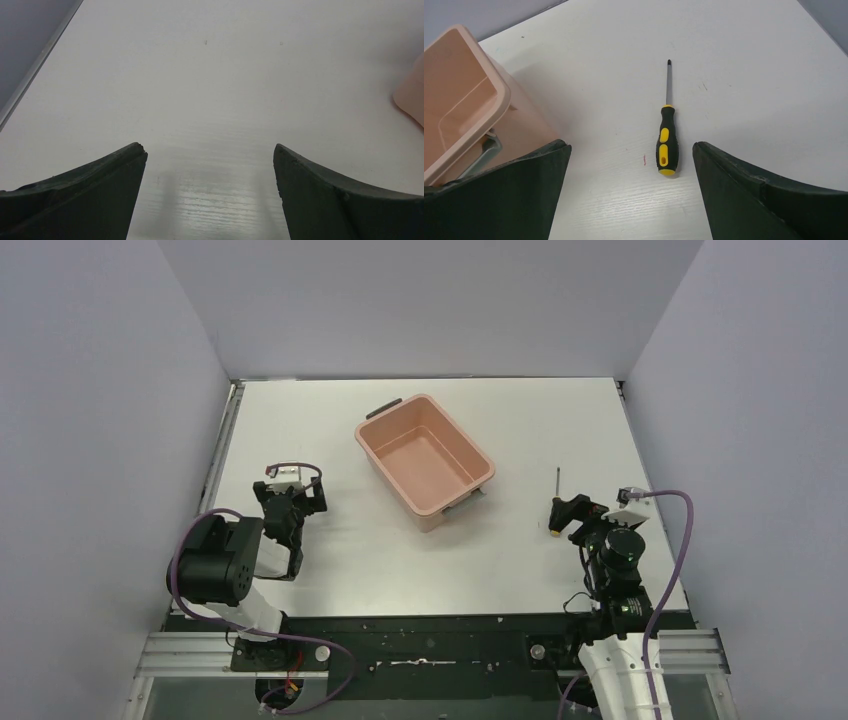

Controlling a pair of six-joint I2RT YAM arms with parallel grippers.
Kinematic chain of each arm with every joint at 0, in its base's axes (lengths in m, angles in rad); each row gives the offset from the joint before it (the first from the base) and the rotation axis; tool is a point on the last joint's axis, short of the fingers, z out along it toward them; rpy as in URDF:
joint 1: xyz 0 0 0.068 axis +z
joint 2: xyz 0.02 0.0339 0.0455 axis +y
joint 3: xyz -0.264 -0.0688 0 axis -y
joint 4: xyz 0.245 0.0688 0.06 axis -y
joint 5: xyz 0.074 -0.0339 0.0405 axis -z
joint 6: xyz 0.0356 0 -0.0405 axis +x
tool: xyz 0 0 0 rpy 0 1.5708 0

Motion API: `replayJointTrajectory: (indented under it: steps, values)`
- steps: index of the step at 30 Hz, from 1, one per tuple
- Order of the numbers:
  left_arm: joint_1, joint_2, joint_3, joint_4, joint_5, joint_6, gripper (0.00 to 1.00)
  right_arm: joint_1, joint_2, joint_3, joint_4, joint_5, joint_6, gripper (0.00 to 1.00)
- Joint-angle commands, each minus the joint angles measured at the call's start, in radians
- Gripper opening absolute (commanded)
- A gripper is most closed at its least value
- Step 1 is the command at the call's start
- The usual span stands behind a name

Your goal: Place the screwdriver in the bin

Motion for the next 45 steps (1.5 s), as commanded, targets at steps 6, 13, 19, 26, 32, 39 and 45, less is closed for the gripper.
replayJointTrajectory:
  steps: [6, 13, 19, 26, 32, 39, 45]
  values:
    - [0.004, -0.015, 0.005, 0.028, 0.020, 0.008, 0.97, -0.003, 0.176, 0.210, 0.031, 0.009, -0.039, 1.00]
    - [0.004, -0.014, 0.005, 0.029, 0.019, 0.007, 0.97, -0.005, 0.735, 0.815, -0.353, 0.061, -0.139, 1.00]
    - [0.005, -0.015, 0.005, 0.028, 0.019, 0.007, 0.97, -0.011, 1.115, 1.066, -0.595, 0.082, -0.162, 1.00]
    - [0.004, -0.015, 0.005, 0.029, 0.019, 0.007, 0.97, -0.011, 1.284, 0.848, -0.421, 0.018, -0.156, 0.99]
    - [0.004, -0.015, 0.005, 0.029, 0.019, 0.006, 0.97, -0.010, 1.409, 0.742, -0.350, -0.012, -0.171, 0.79]
    - [0.005, -0.015, 0.005, 0.030, 0.019, 0.007, 0.97, -0.011, 1.462, 0.751, -0.373, 0.046, -0.196, 0.00]
    - [0.004, -0.015, 0.005, 0.029, 0.019, 0.007, 0.97, -0.036, 1.442, 1.085, -0.570, 0.096, -0.208, 0.00]
